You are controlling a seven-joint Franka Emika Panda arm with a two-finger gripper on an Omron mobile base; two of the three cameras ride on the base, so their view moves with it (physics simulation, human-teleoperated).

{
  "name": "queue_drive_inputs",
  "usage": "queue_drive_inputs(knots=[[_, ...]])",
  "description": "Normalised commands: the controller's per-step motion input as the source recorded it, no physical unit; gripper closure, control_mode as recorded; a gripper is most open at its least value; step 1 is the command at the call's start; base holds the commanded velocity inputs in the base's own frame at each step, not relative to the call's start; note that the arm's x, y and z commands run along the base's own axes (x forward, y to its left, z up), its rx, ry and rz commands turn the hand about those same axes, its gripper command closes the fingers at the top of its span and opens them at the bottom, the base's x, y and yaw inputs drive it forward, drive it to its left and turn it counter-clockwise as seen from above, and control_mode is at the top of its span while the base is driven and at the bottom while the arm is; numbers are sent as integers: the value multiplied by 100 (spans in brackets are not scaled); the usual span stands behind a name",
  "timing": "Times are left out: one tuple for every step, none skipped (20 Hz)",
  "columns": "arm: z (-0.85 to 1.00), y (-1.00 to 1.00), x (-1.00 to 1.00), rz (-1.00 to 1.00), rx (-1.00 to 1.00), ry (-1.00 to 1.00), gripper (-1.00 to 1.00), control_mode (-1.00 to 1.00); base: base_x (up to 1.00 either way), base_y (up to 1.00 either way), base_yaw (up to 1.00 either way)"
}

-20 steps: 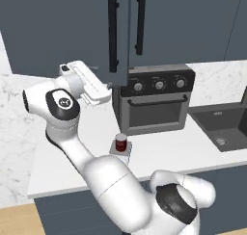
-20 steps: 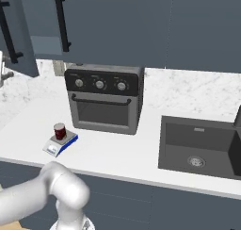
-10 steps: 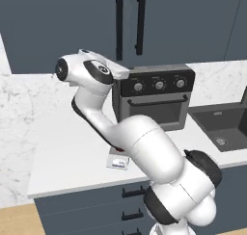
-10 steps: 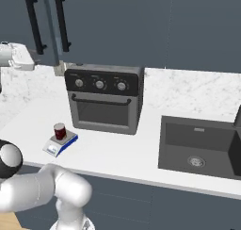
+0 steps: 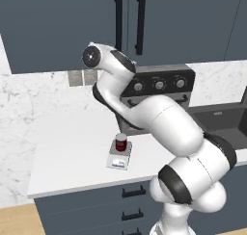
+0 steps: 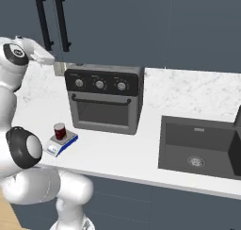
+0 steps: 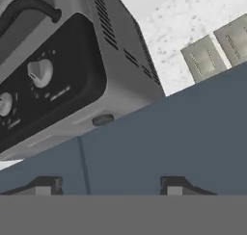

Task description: Pick the canned food and place it on the digital scale for weighing, and close the cabinet.

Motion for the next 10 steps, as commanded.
queue_drive_inputs(knots=[[-39, -39, 100, 19, 9, 2, -100, -100, 0, 0, 0], [-32, -39, 100, 18, 9, 3, -100, -100, 0, 0, 0], [-23, -41, 100, 17, 10, 8, -100, -100, 0, 0, 0], [-14, -40, 100, 15, 10, 15, -100, -100, 0, 0, 0], [-11, -41, 100, 15, 11, 20, -100, -100, 0, 0, 0], [-34, -31, 100, 16, 9, 25, -100, -100, 0, 0, 0], [-30, -36, 100, 17, 9, 24, -100, -100, 0, 0, 0], [-41, -36, 100, 17, 9, 24, -100, -100, 0, 0, 0], [-41, -37, 100, 17, 9, 22, -100, -100, 0, 0, 0], [-49, -32, 100, 17, 7, 20, -100, -100, 0, 0, 0]])
